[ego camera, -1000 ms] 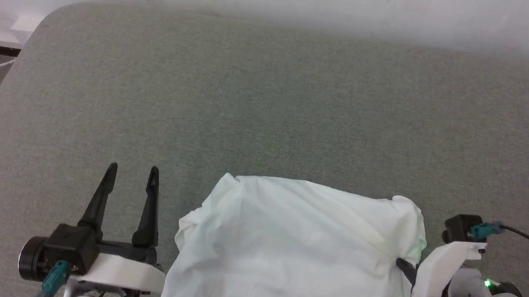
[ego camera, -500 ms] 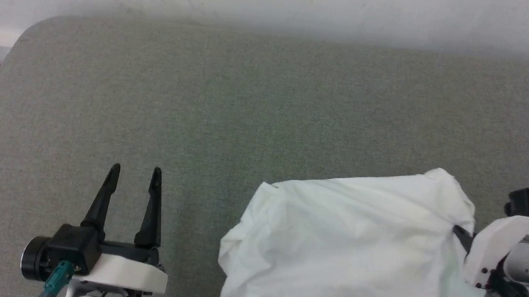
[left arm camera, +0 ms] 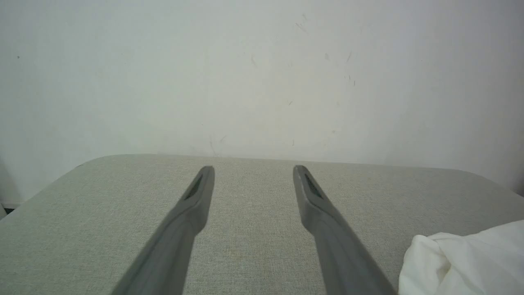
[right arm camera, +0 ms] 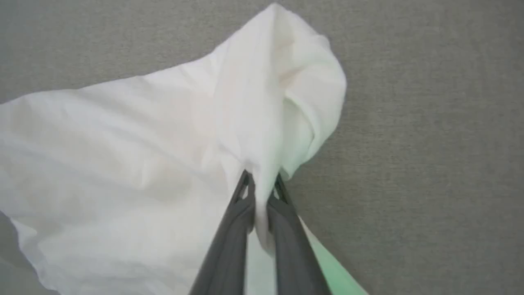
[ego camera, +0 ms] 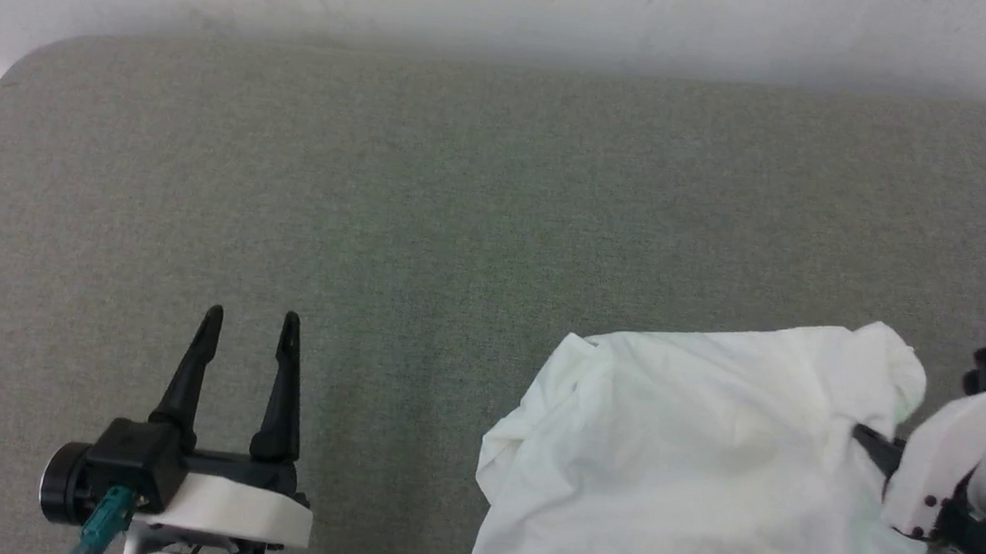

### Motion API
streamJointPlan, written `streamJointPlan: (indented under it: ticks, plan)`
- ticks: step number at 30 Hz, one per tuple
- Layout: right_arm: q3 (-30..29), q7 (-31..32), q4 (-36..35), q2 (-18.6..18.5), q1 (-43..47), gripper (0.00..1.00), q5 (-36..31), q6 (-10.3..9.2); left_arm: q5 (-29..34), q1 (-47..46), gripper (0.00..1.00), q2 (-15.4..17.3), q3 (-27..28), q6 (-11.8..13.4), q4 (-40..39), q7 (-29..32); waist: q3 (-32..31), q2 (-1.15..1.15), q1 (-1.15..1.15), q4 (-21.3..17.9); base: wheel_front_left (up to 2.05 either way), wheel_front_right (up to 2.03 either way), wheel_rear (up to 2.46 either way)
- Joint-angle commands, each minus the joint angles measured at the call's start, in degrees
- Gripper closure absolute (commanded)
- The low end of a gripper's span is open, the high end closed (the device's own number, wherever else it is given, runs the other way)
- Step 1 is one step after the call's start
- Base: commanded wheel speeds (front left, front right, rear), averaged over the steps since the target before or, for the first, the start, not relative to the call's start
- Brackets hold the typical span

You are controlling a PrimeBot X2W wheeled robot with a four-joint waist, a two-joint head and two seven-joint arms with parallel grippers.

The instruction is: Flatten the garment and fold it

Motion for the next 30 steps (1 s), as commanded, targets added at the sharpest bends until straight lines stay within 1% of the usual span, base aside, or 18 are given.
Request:
streamJointPlan:
  ticks: [1,6,9,12,14,18,21,27,30]
  plan:
    - [1.0,1.1,-1.6,1.0,0.6,1.00,2.0,-0.05,0.4,0.1,0.00,-0.2,0.3,-0.3,0.1,-0.3,-0.4,0.00,-0.01,-0.1,0.00,0.00,0.00]
    - [5.2,5.1,-7.8,3.7,1.8,1.00,8.5,-0.05,0.4,0.2,0.00,-0.3,0.4,-0.6,0.4,-0.3,-1.6,0.00,-0.01,0.0,0.00,0.00,0.00]
    - [7.5,5.6,-10.0,5.5,2.9,1.00,10.6,-0.05,0.3,0.2,0.00,-0.3,0.4,-0.7,0.6,-0.3,-2.4,0.00,-0.01,0.5,0.00,0.00,0.00]
    - [9.7,4.5,-11.0,7.3,4.0,1.00,12.1,-0.05,0.2,0.4,0.00,-0.4,0.6,-0.6,0.6,-0.3,-3.1,0.00,-0.01,0.7,0.00,0.00,0.00]
    - [11.0,2.7,-10.8,8.4,4.3,1.00,12.7,-0.05,0.2,0.6,0.00,-0.4,0.7,-0.6,0.7,-0.3,-3.4,0.00,-0.01,0.8,0.00,0.00,0.00]
    - [14.5,-1.9,-7.9,9.7,3.5,1.00,13.8,-0.05,0.1,0.5,0.00,-0.4,0.6,-0.8,0.8,-0.3,-3.5,0.00,-0.01,1.1,0.00,0.00,0.00]
    - [17.9,-5.3,-4.5,10.0,2.3,1.00,14.6,-0.05,0.2,0.0,0.00,-0.4,0.3,-1.0,1.0,-0.3,-3.2,0.00,-0.01,1.6,0.00,0.00,0.00]
    - [27.8,-14.7,1.2,10.1,-1.1,1.00,20.6,-0.05,-0.1,-1.3,0.00,-0.4,-0.8,-1.4,1.6,-0.3,-2.0,0.00,-0.01,3.0,0.00,0.00,0.00]
    - [30.3,-18.9,5.1,10.1,-2.9,1.00,20.4,-0.05,-0.5,-1.8,0.00,-0.4,-1.7,-1.3,2.0,-0.3,-1.3,0.00,-0.01,3.8,0.00,0.00,0.00]
